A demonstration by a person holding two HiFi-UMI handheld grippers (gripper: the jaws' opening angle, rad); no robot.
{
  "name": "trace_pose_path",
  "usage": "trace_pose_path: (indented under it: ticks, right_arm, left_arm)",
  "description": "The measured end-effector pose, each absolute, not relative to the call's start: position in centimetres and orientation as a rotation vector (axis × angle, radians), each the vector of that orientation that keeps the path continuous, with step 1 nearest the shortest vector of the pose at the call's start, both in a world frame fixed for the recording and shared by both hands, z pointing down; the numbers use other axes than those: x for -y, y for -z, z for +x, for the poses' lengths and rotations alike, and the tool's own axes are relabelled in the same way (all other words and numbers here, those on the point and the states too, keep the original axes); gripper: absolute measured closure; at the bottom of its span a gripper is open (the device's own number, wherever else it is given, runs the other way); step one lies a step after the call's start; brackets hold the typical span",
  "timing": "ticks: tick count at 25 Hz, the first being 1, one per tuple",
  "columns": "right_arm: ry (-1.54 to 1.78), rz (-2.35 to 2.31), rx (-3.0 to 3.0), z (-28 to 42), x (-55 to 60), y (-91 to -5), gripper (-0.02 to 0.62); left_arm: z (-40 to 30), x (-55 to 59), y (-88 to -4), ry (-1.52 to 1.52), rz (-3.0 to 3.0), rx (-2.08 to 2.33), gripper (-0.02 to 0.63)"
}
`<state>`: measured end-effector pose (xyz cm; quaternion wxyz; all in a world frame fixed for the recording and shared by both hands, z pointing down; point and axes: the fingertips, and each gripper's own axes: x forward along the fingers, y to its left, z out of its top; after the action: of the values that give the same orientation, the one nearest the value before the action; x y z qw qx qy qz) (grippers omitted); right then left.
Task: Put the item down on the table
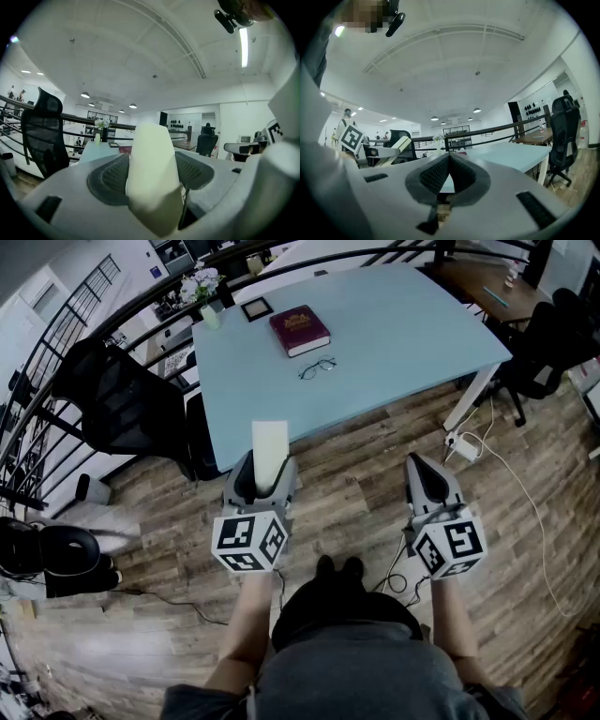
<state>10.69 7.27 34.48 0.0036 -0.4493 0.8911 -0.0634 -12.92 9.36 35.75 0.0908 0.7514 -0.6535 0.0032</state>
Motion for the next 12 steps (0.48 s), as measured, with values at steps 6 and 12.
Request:
trace_pose_path:
  ticks: [6, 12]
  right_arm:
    - [0.203, -1.409, -2.773, 11.4, -7.4, -34.4, 0.592]
    - [0.219, -1.374, -2.750, 11.8, -7.4, -34.1, 0.591]
  left_arm:
    - [-12.1, -9.4, -35.9, -0.018, 2.245, 1.935, 0.296]
    - [-11.6, -9.3, -35.9, -0.041, 2.259, 1.936, 0.296]
